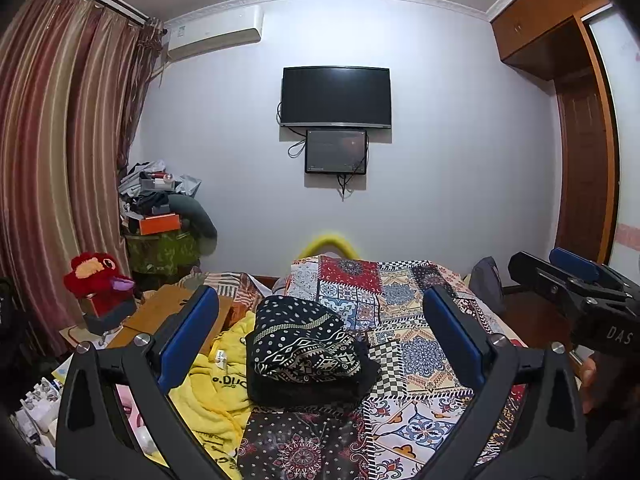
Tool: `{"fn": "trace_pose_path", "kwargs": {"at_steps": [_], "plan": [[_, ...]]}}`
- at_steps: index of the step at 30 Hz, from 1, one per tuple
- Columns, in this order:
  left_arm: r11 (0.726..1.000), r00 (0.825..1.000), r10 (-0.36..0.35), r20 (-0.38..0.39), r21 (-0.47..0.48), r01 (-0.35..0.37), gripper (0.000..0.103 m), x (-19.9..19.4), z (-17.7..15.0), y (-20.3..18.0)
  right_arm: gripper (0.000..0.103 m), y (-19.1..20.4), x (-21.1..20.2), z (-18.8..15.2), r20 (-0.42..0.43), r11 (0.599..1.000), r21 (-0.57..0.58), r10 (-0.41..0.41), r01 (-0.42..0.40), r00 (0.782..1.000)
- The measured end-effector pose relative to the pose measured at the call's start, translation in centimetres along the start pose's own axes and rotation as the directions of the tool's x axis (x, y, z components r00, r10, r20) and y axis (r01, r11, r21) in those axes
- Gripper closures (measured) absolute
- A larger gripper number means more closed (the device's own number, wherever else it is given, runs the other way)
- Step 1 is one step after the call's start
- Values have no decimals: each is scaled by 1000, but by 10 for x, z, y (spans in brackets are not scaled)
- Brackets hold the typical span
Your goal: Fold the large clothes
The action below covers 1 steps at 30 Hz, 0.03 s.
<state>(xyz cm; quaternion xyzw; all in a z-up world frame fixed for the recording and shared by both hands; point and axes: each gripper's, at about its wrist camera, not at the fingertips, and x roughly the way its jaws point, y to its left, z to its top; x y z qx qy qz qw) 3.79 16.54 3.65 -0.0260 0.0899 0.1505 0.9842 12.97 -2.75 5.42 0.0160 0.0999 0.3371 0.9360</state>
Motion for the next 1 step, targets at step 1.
{"fn": "trace_pose_path", "kwargs": {"at_steps": [1], "plan": [[1000,1000,1,-2,0,-1,0,0,0,0,0,0,0,0,0,1000,0,-1,1,1000]]}}
